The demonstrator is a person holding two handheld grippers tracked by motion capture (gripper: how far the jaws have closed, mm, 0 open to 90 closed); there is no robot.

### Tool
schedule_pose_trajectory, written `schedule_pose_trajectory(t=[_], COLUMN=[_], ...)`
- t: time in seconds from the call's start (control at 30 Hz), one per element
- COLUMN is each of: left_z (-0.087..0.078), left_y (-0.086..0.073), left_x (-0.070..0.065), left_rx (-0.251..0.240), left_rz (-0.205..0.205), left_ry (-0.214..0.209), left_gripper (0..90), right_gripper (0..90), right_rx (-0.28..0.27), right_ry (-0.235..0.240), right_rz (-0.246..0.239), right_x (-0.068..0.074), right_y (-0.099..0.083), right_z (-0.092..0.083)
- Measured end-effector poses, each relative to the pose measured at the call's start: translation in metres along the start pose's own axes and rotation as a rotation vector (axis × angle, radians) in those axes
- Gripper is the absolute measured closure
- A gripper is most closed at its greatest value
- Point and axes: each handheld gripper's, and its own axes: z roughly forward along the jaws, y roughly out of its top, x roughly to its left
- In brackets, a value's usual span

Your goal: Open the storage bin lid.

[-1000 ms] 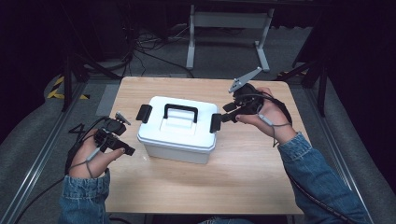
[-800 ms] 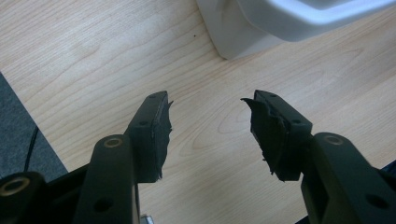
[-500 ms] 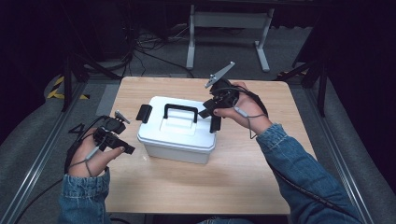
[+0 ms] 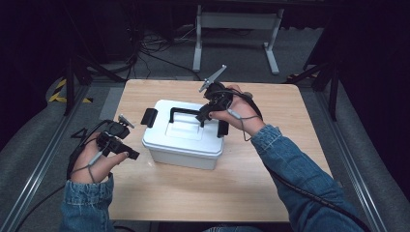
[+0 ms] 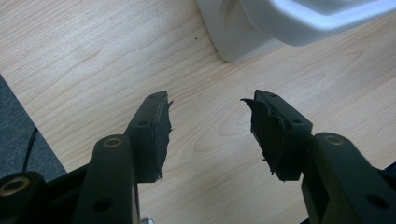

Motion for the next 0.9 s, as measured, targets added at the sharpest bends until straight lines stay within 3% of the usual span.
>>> schedule_pose_trajectory(t=[0.07,0.13,0.37,0.6,0.9], left_z=[0.001,0.003,0.003,0.003,0.004], left_y=[0.000,0.001,0.000,-0.001,0.000], left_x=[-0.001,-0.002,-0.001,-0.001,-0.001], left_rx=[-0.001,0.006,0.008,0.007,0.010], left_rz=[-0.004,0.006,0.009,0.002,0.000], left_ry=[-0.005,-0.006,-0.007,-0.007,-0.010], left_gripper=[48.0,47.8,47.6,47.2,47.0], right_gripper=[59.5,60.7,64.0,81.1,83.1], right_rx=[-0.001,-0.005,0.001,0.029,0.027], right_ry=[0.000,-0.006,-0.006,0.023,0.012], right_rz=[-0.007,-0.047,-0.087,-0.123,-0.148], right_x=[0.002,0.008,0.015,0.020,0.021], right_y=[0.001,0.002,0.006,0.005,0.005], right_z=[0.001,0.003,0.006,0.011,0.010])
